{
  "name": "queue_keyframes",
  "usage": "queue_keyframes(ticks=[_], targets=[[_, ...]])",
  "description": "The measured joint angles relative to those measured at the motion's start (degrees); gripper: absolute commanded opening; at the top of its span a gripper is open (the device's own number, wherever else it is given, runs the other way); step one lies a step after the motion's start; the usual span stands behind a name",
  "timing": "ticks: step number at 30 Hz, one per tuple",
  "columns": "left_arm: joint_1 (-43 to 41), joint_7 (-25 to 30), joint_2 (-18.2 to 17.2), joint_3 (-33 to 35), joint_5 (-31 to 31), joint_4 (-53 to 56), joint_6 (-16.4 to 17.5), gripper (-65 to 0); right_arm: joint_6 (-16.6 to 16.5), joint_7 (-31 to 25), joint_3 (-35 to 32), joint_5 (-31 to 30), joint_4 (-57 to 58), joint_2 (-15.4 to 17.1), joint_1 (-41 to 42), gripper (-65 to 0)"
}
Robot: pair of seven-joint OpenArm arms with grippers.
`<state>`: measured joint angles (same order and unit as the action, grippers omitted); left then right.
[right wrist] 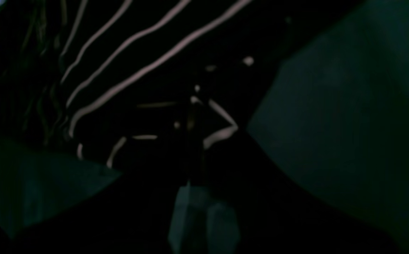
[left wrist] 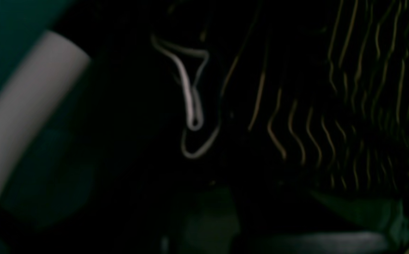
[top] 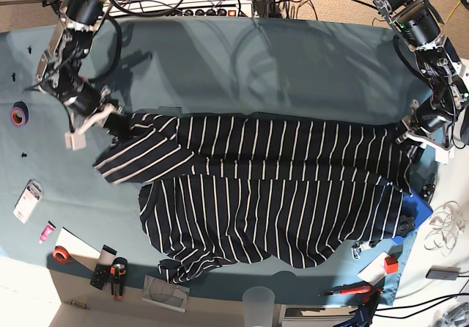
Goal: Layout the t-shirt on the table in an organized manner, then fold the t-shirt properly
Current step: 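Lift and pull the shirt with both grippers to straighten it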
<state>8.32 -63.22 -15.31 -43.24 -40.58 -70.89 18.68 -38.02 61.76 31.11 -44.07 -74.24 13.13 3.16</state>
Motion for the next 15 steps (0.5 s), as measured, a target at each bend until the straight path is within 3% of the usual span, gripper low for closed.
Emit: queue_keyframes(ticks=[3, 5, 7, 15], targets=[[-0.1, -4.5, -0.3, -0.1, -3.3, 0.1, -0.2, -65.0, 0.4, 1.7, 4.6, 0.4, -2.0, 0.0, 0.0, -65.0], [-0.2, -6.6, -0.5, -0.1, -4.3, 0.1, 1.1, -65.0, 0.4, 5.6, 7.2, 0.4, -4.1, 0.0, -0.1, -65.0], [-0.2, -7.3, -0.8, 0.0, -4.6, 0.1, 1.1, -65.0, -1.6, 7.7, 8.8, -0.2, -5.9, 0.0, -0.6, -65.0], [-5.9, -9.6, -3.3, 0.1, -9.4, -2.8, 2.7, -65.0, -2.0, 8.4, 16.6, -4.2, -12.8, -0.1, -10.5, -65.0]])
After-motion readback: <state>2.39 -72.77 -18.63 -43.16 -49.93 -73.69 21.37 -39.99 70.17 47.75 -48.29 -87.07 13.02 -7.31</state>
